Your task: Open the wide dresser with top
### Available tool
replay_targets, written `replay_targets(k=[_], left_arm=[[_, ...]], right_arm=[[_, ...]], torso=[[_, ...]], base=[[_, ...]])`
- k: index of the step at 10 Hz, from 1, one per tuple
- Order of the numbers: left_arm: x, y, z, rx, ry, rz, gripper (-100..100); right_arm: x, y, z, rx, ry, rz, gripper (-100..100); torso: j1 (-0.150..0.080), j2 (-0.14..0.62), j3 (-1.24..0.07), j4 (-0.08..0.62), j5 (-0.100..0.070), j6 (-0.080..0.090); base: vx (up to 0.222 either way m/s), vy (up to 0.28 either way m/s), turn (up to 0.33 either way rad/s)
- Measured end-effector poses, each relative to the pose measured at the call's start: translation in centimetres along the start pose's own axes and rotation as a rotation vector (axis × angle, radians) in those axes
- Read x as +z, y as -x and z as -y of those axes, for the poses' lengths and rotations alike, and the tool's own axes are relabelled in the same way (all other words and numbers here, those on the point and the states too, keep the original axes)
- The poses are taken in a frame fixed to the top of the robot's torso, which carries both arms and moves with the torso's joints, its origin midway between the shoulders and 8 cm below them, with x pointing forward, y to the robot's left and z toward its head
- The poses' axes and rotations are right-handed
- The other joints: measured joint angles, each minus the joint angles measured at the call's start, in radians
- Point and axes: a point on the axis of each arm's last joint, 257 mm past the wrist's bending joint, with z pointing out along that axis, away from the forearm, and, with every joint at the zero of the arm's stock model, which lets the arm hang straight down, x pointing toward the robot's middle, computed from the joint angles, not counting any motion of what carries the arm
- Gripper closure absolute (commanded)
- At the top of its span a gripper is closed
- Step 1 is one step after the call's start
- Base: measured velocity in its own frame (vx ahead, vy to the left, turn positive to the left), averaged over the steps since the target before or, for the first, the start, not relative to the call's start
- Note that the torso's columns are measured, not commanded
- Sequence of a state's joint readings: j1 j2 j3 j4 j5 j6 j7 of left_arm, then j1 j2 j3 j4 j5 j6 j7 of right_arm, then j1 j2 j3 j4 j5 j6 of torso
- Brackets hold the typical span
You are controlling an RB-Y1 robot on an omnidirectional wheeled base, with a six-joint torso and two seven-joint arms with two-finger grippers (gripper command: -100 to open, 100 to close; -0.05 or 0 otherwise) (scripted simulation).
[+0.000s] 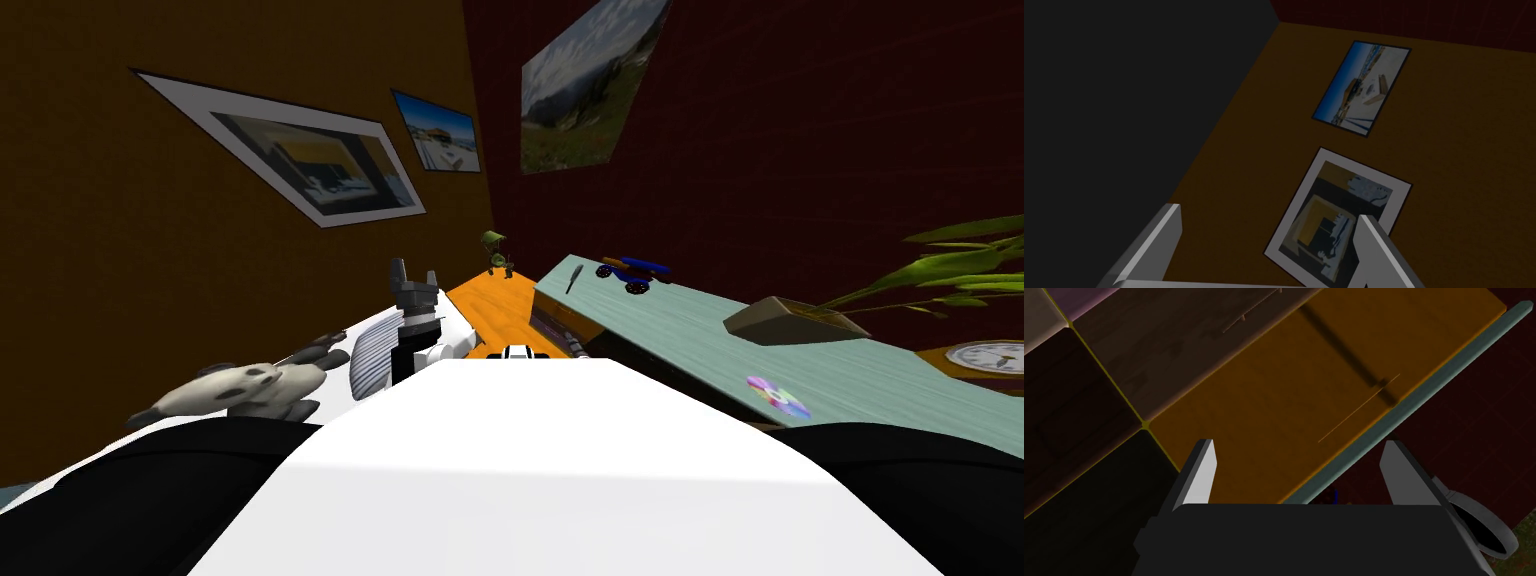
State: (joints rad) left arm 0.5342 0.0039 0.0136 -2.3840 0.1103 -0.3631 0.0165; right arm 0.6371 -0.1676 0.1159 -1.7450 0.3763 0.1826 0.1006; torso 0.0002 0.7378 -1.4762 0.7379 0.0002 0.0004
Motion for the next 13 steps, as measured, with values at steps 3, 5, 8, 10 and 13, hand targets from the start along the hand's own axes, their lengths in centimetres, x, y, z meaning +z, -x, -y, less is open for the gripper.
replay_targets(k=[3, 5, 8, 10, 13], left_arm=[[0.0, 0.0, 0.0, 0.000, 0.000, 0.000, 0], [0.0, 0.0, 0.0, 0.000, 0.000, 0.000, 0], [0.0, 0.0, 0.0, 0.000, 0.000, 0.000, 0], [0.0, 0.0, 0.0, 0.000, 0.000, 0.000, 0], [0.0, 0.0, 0.0, 0.000, 0.000, 0.000, 0]], right_arm=[[-0.6, -1.5, 4.3, -0.049, -0.128, -0.030, -100], [-0.8, -2.6, 8.2, -0.099, -0.226, -0.056, -100], [-2.5, -3.8, 12.2, -0.154, -0.340, -0.084, -100], [-3.3, -4.6, 14.2, -0.190, -0.414, -0.099, -100], [-5.1, -5.4, 19.1, -0.264, -0.550, -0.125, -100]], torso=[[0.000, 0.000, 0.000, 0.000, 0.000, 0.000], [0.000, 0.000, 0.000, 0.000, 0.000, 0.000], [0.000, 0.000, 0.000, 0.000, 0.000, 0.000], [0.001, 0.000, 0.000, 0.000, 0.000, -0.001], [0.000, 0.000, 0.000, 0.000, 0.000, 0.000]], base=[[0.024, 0.032, 0.213], [0.030, 0.019, 0.061], [0.025, 0.018, 0.133], [0.031, 0.024, 0.211], [0.031, 0.017, 0.122]])
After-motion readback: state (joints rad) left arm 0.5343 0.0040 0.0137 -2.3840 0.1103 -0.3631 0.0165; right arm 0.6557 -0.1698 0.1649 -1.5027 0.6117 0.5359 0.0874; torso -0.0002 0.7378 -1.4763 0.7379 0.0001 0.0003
